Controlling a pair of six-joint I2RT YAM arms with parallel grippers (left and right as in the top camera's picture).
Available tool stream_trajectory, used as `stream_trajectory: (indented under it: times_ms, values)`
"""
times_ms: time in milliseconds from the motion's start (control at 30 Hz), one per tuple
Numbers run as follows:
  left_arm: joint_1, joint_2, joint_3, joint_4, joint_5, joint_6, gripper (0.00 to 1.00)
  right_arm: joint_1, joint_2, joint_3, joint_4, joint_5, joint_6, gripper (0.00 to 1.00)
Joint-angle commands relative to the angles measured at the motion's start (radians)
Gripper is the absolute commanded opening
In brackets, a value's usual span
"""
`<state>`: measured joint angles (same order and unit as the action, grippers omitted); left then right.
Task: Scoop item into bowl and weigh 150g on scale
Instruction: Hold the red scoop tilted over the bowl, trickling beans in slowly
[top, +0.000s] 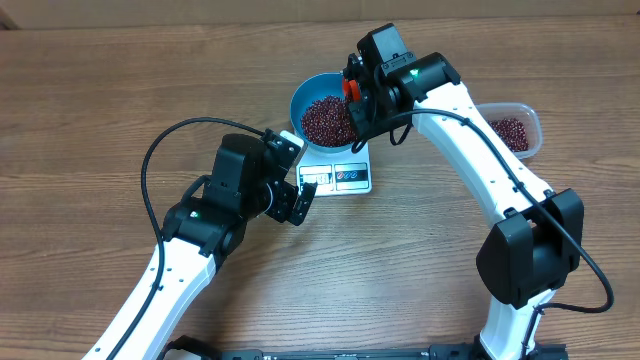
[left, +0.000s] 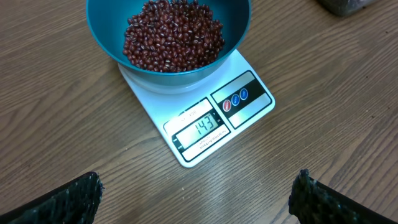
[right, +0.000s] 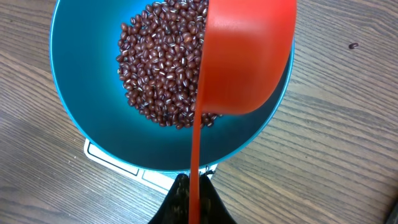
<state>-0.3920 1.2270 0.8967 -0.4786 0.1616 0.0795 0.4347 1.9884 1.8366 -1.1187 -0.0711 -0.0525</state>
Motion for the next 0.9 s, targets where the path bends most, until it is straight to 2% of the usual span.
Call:
stream_trajectory:
  times_ms: [0, 867]
  values:
    - [0.006, 0.002, 0.015, 0.003, 0.012, 0.007, 1.00, 0.004, -0.042, 0.038, 0.007, 0.007, -0.005, 0.04]
    - [0.006, 0.002, 0.015, 0.003, 0.012, 0.007, 0.99, 0.004, -0.042, 0.037, 0.008, 0.011, -0.028, 0.04]
